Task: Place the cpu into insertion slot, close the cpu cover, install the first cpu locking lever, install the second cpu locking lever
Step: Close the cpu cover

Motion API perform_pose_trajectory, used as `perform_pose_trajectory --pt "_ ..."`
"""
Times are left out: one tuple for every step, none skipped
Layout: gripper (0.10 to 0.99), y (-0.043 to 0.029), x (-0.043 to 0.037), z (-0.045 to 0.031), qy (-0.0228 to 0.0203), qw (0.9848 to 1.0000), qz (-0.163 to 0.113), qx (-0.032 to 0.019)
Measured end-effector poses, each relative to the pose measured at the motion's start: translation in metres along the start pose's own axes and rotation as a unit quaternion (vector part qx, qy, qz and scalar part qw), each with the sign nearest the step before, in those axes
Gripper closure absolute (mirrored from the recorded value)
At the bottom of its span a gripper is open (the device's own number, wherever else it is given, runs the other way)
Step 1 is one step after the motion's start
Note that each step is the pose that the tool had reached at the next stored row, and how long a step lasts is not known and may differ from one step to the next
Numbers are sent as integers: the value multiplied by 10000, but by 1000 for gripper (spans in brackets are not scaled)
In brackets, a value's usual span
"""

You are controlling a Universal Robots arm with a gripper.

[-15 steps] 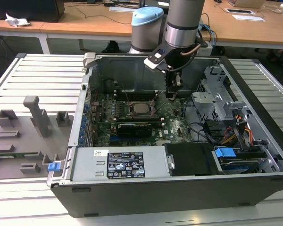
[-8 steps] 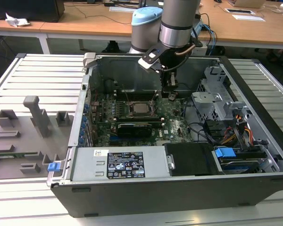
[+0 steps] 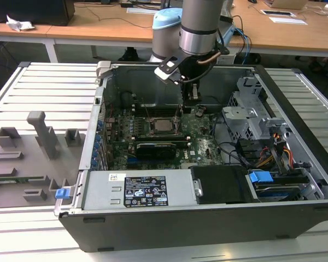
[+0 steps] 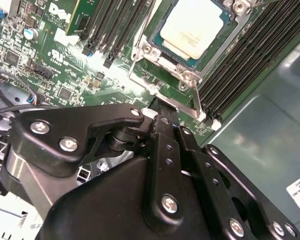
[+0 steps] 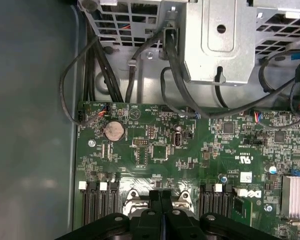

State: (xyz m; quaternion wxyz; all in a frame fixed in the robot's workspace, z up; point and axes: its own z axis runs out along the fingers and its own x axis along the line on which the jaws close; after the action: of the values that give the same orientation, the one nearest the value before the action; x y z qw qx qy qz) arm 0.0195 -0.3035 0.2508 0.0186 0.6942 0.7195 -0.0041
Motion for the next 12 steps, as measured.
perform_pose_trajectory --pt "980 -11 0 1 0 10000 0 0" --pt "980 -16 1 1 1 10000 0 0" --pt "980 -25 1 2 0 10000 0 0" --pt "980 -32 1 3 0 10000 0 0" --pt "980 -33 2 4 0 10000 0 0" --pt "980 -34 1 5 -1 10000 -1 0" --pt "980 -36 2 7 0 10000 0 1" --pt "980 -42 2 9 0 10000 2 1" --pt "980 -51 2 10 0 10000 0 1" --pt "980 -61 3 11 0 10000 0 1" --pt "980 -69 3 12 0 10000 0 0" --pt "980 -81 3 14 0 10000 0 1"
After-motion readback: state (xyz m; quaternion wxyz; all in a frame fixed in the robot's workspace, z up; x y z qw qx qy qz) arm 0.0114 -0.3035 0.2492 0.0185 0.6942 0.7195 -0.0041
